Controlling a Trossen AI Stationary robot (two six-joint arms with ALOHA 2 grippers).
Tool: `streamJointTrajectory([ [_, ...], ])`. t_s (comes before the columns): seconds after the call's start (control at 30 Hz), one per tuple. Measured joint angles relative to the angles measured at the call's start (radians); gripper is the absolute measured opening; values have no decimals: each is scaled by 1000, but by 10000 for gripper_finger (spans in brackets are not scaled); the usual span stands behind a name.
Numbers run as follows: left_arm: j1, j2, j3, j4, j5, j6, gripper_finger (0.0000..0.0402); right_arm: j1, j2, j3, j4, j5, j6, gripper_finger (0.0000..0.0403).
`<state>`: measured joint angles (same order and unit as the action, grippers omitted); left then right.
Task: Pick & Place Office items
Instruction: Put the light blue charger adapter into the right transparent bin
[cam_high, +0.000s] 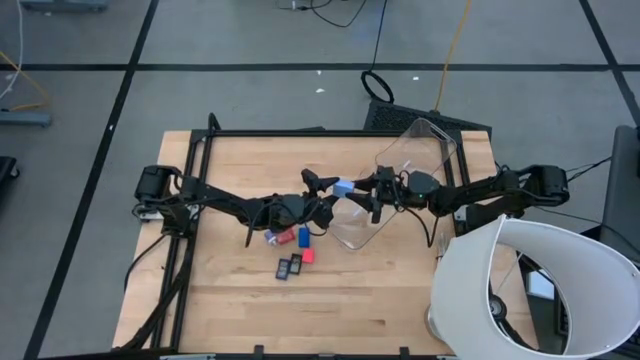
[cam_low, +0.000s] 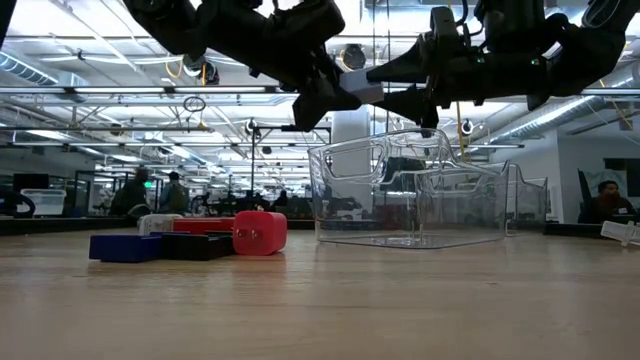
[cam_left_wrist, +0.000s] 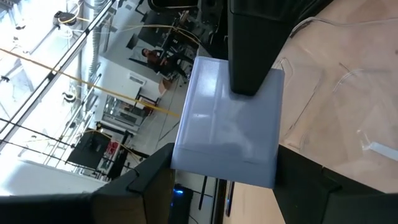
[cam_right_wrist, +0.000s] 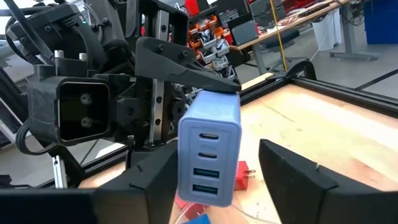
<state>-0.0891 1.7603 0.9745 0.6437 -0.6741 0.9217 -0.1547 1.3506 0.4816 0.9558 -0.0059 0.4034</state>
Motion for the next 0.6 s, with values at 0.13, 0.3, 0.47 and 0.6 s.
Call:
streamJointTrajectory([
  [0.13,1,0,0,0,0,-8,225,0,0,0,0,-6,-2,164],
  [0.3,0,0,-1,-2,-5,1,225,-1,0,0,-1,-39,-10,117],
  [0.47,0,0,-1,-2,-5,0,225,-1,0,0,-3,-46,-11,115],
  [0.6,-10,0,-1,-22,-22,-33,228,-1,-2,0,-10,-50,-14,115],
])
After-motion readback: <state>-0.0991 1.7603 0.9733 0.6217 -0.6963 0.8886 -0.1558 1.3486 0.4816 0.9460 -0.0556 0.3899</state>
